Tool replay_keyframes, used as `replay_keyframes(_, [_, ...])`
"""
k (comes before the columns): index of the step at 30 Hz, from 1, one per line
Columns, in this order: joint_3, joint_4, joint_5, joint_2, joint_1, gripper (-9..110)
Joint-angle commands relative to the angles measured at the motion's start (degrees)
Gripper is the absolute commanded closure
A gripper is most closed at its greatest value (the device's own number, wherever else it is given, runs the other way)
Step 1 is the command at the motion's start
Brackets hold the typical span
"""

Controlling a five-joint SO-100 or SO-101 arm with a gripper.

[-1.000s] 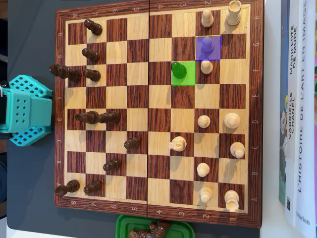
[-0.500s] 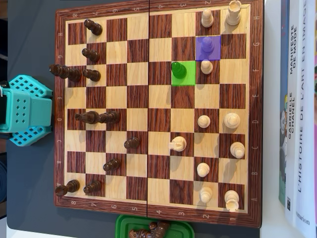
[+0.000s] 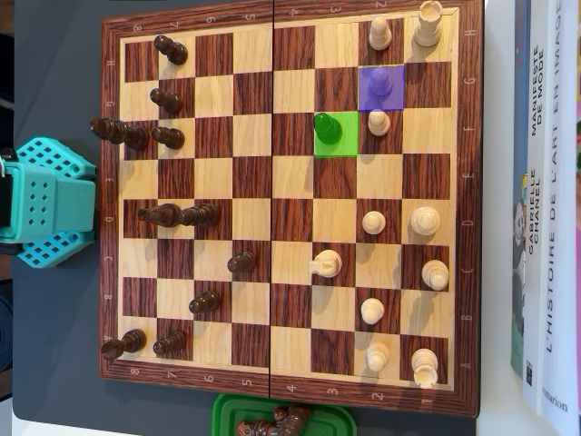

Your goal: Play chess

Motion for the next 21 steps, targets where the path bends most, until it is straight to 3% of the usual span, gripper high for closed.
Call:
replay_keyframes(1, [1.2,0.2,-0.5,-0.3,-0.2,85])
replay_keyframes(10, [0.4,8.7,-3.1,-0.3,-0.4,85])
replay_keyframes(21, [-12.3,51.0,-3.2,-0.3,-2.3,85])
